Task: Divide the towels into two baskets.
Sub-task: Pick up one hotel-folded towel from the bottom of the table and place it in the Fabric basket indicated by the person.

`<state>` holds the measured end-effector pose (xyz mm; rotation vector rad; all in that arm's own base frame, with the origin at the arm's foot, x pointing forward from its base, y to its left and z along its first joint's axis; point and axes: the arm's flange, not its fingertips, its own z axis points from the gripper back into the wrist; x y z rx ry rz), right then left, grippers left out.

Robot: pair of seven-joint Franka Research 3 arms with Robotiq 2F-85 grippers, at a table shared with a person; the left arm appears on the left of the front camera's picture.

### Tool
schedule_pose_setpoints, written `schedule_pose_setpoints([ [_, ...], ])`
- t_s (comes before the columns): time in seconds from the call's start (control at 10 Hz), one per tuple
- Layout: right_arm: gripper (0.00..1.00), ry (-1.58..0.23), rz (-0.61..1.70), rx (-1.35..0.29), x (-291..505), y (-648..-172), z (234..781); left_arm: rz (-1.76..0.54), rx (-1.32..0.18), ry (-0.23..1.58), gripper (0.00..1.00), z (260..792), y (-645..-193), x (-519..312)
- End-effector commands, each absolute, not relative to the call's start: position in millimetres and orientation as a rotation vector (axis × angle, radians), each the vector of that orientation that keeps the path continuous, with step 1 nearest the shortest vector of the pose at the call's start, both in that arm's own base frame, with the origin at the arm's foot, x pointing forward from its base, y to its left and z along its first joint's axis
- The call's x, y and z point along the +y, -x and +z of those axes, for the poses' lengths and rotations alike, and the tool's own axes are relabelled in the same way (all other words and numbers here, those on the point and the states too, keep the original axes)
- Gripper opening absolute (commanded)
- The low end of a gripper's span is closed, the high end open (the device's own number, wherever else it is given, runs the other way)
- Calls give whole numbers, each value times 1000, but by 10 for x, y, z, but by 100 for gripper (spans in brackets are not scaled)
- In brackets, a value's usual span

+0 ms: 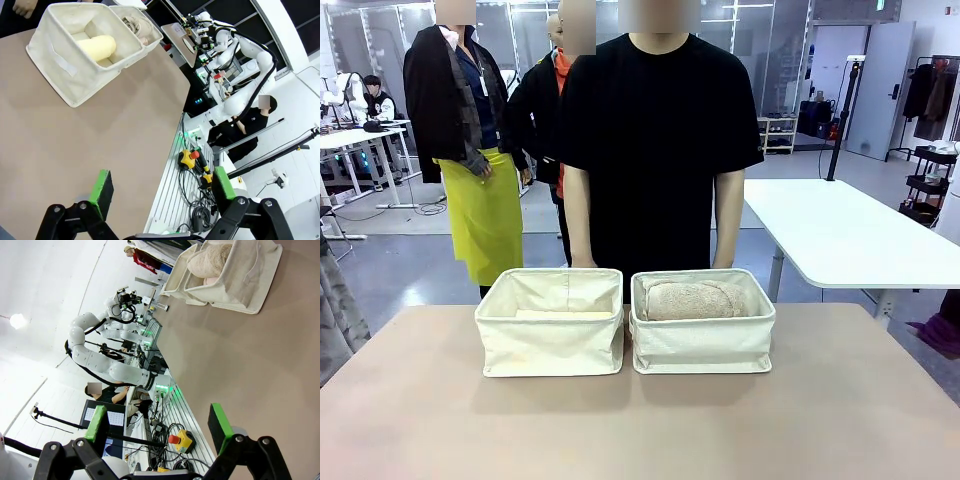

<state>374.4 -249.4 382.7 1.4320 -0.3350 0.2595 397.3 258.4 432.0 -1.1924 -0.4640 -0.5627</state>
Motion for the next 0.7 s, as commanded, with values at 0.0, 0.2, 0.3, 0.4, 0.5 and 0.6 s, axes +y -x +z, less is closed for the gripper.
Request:
schedule_pose_setpoints([
  [0.0, 100, -1432, 261, -343, -2470, -3725, 3852, -558, -463, 1189, 100, 4324, -3947, 2599],
  [0.2, 100, -1432, 261, -343, -2470, -3725, 3852, -558, -463, 1189, 100, 4324, -3947, 2599],
  [0.3, 100, -1432, 261, -343, -2470, -3725, 3852, -558, -463, 1189, 100, 4324, -3947, 2599],
  [0.4, 100, -1432, 261, -343, -2470, -3725, 3852, -558, -463, 1189, 100, 4324, -3947, 2599],
  [0.5, 100, -1432, 261, -343, -2470, -3725, 3852, -558, -463, 1189, 100, 4324, -3947, 2599],
  [0.6, 100, -1432, 261, -343, -2470, -3725, 3852, -558, -463, 1189, 100, 4324, -3947, 2599],
])
